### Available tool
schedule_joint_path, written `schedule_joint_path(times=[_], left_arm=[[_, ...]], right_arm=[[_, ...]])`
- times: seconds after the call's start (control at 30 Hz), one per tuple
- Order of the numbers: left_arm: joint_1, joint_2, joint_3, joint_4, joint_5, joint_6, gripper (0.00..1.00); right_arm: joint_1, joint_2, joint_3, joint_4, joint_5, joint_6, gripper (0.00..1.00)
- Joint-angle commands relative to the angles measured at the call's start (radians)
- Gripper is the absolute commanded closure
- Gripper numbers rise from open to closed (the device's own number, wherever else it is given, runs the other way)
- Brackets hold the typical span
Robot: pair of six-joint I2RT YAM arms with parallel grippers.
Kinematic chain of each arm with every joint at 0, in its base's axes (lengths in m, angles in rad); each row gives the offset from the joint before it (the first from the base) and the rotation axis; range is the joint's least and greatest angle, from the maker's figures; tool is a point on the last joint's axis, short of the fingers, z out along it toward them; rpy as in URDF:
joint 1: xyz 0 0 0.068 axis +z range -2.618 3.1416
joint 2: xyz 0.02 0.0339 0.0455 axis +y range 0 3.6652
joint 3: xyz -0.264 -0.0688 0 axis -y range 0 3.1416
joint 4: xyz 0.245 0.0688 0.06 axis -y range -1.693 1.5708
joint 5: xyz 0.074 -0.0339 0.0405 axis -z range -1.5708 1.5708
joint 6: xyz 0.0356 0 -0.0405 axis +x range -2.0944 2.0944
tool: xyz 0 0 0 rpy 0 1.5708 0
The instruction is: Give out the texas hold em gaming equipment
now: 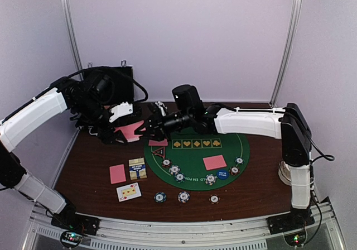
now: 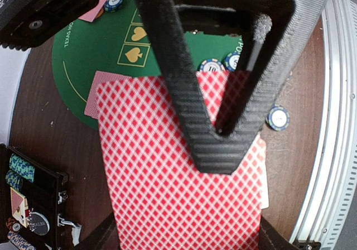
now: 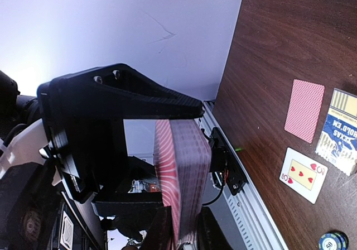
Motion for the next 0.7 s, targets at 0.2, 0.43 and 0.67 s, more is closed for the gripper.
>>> schedule_joint_path(times=[0.2, 0.43, 0.67], left_arm=[[0.001, -0.013, 0.013, 0.009, -0.001, 0.008, 1.0], [0.001, -0.014, 0.017, 0.01, 0.006, 0.008, 1.0], [0.002, -0.013, 0.013, 0.009, 0.005, 0.008, 1.0]], right_arm=[[-0.018, -0.081, -0.021, 0.051, -0.043, 0.013, 1.0], [-0.02, -0.077, -0.013, 0.007, -0.048, -0.011, 0.71], [-0.024, -0.072, -0.001, -0.03, -0.049, -0.034, 0.68]])
